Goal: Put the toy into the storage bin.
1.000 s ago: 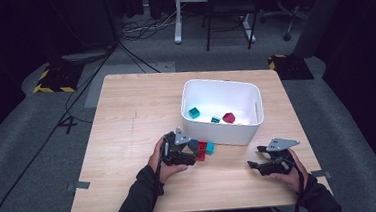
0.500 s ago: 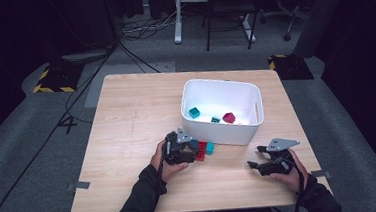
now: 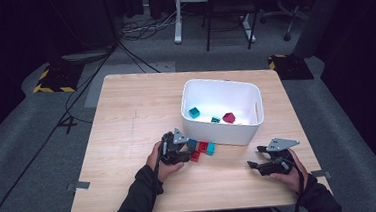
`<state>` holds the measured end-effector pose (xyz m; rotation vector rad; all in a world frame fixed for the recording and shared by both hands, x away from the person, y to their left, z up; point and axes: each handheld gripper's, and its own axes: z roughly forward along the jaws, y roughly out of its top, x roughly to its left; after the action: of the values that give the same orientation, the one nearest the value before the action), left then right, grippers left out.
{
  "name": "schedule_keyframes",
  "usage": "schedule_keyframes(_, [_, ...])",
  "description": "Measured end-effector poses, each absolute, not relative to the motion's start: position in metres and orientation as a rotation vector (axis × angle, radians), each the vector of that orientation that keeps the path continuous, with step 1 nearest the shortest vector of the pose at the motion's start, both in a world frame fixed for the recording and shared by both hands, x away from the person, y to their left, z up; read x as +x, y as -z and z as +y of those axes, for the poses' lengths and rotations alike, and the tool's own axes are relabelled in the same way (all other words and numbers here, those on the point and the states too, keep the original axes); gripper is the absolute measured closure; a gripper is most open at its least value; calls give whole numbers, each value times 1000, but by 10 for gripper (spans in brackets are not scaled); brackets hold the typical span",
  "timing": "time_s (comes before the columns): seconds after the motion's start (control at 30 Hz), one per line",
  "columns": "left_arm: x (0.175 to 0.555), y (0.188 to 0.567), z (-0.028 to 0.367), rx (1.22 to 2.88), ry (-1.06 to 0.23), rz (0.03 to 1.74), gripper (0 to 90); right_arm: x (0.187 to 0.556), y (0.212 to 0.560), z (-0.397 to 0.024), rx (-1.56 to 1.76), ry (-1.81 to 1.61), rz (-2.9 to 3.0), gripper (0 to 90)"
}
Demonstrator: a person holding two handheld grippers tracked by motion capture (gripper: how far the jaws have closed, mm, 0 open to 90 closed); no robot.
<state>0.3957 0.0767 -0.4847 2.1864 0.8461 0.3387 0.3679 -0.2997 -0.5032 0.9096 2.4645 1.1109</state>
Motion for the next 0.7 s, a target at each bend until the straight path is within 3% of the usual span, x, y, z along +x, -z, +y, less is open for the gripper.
schedule_keyframes(0.37, [400, 480, 85, 2138, -326, 869, 405, 368, 503, -300, 909, -1111, 2465, 242])
schedule_keyframes(0.43, [400, 479, 79, 2152, -351, 872, 350, 368, 503, -300, 909, -1112, 2466, 242])
schedule_keyframes(0.7, [410, 480, 69, 2137, -384, 977, 368, 368, 503, -300, 908, -1112, 2466, 242])
